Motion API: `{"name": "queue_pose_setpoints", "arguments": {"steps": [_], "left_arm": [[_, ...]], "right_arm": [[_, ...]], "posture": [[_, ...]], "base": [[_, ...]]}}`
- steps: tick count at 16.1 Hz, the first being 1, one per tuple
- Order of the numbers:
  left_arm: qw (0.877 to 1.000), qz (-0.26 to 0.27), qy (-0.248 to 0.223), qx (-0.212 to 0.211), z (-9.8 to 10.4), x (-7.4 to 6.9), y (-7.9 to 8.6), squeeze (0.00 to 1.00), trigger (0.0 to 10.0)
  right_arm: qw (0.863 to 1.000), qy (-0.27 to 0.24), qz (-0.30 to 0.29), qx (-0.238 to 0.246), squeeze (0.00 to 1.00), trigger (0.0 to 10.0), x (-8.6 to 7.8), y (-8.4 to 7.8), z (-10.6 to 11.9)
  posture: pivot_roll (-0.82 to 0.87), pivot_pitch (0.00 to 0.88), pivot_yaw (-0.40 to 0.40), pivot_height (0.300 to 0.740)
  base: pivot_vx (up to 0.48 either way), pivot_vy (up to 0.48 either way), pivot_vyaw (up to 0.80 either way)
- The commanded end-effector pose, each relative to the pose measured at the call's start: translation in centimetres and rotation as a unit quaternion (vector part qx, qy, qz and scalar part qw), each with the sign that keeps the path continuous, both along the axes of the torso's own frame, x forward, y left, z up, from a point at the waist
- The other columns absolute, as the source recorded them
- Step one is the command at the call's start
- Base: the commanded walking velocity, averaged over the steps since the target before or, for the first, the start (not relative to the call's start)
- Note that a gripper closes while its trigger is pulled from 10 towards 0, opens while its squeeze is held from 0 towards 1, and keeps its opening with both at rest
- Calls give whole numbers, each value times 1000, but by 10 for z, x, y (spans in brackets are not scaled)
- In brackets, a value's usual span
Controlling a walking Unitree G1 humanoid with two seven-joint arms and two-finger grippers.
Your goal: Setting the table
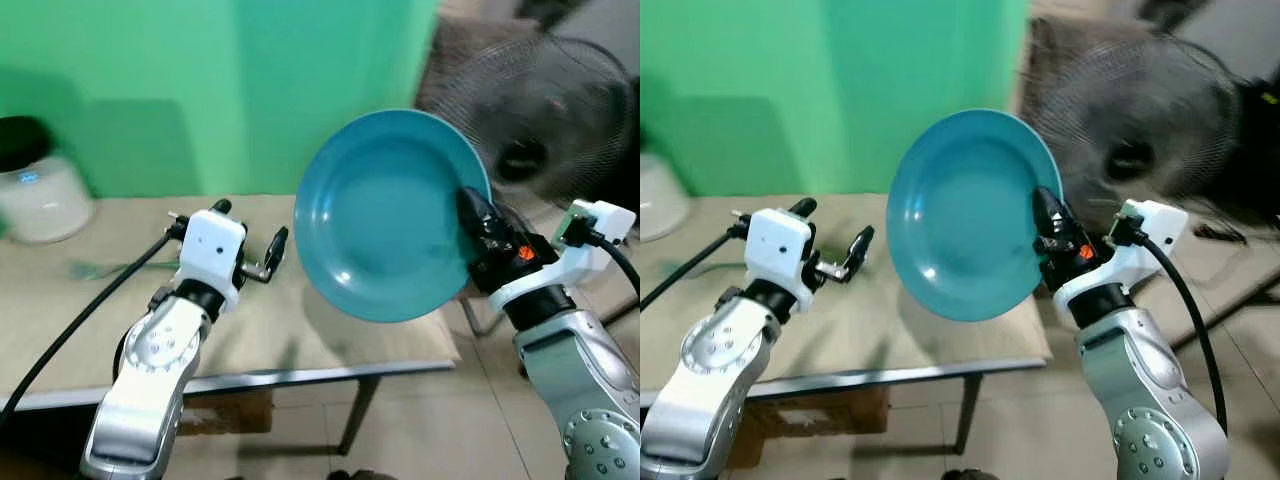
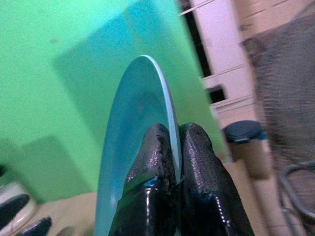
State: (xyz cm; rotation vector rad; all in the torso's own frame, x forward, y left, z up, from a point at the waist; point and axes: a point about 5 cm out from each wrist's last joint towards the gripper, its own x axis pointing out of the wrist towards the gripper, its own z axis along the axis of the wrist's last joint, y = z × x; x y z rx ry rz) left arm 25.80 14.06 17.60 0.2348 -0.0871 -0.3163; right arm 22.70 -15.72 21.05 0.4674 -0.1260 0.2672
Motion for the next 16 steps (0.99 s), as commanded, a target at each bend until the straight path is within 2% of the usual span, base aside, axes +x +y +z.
{"name": "queue_pose_setpoints", "arguments": {"steps": [1, 4, 5, 6, 9, 12, 16], "left_arm": [[1000, -5, -4, -8, 6, 4, -1, 0, 10000], [1000, 1, -3, -7, 5, 7, 0, 0, 10000], [1000, 5, 6, -12, 2, 8, 0, 0, 10000], [1000, 5, 11, -13, 2, 9, 0, 0, 10000], [1000, 3, 16, -13, 0, 10, -2, 0, 10000], [1000, 8, 12, -7, 1, 10, 1, 0, 10000], [1000, 11, 12, -15, 0, 15, -2, 0, 10000]], "right_arm": [[999, -29, -24, 1, 0, 10000, -4, -6, 10], [998, -23, -47, -25, 0, 10000, -5, -13, 8], [993, 0, -111, -48, 0, 10000, -5, -27, -2], [989, 8, -133, -57, 0, 10000, -6, -32, -5], [986, 5, -144, -83, 0, 10000, -17, -41, -6], [985, 0, -151, -88, 0, 10000, -21, -38, -7], [985, 2, -157, -77, 0, 10000, -14, -27, -5]], "posture": [[51, 0, -35, 740], [50, 0, -44, 740], [54, 0, -47, 740], [54, 0, -47, 740], [50, 0, -38, 740], [43, 0, -23, 740], [3, 0, 0, 740]], "base": [[0, 0, -775], [0, 0, -775], [0, 0, -775], [0, 0, -775], [0, 0, -775], [0, 0, -775], [0, -77, -777]]}}
